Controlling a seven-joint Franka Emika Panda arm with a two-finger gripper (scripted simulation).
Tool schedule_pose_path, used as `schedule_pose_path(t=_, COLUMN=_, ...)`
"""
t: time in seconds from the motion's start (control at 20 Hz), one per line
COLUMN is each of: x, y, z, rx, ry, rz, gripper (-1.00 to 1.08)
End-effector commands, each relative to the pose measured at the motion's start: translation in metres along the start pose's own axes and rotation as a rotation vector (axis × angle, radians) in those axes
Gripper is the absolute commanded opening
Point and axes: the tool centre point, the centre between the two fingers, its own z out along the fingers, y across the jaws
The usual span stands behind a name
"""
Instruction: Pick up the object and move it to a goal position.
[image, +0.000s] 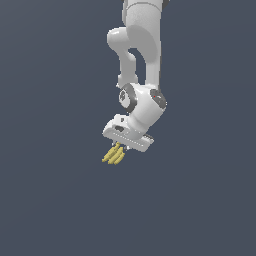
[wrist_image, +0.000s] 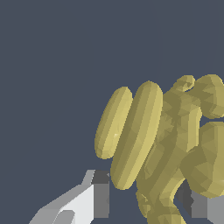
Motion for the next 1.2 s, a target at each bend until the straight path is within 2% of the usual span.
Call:
schedule_pose_path(t=0.0, x=-0.004, y=0.002, z=-0.015, rx=0.001, ry=0.001, rz=0.0, gripper=-1.0)
schedule_pose_path(t=0.5, x=-0.028, y=0.016, z=-0.1, rx=0.002, ry=0.0, rz=-0.001, gripper=-1.0)
schedule_pose_path(t=1.15, x=-0.064, y=0.04, z=-0.236, rx=0.001, ry=0.0, rz=-0.001, gripper=-1.0)
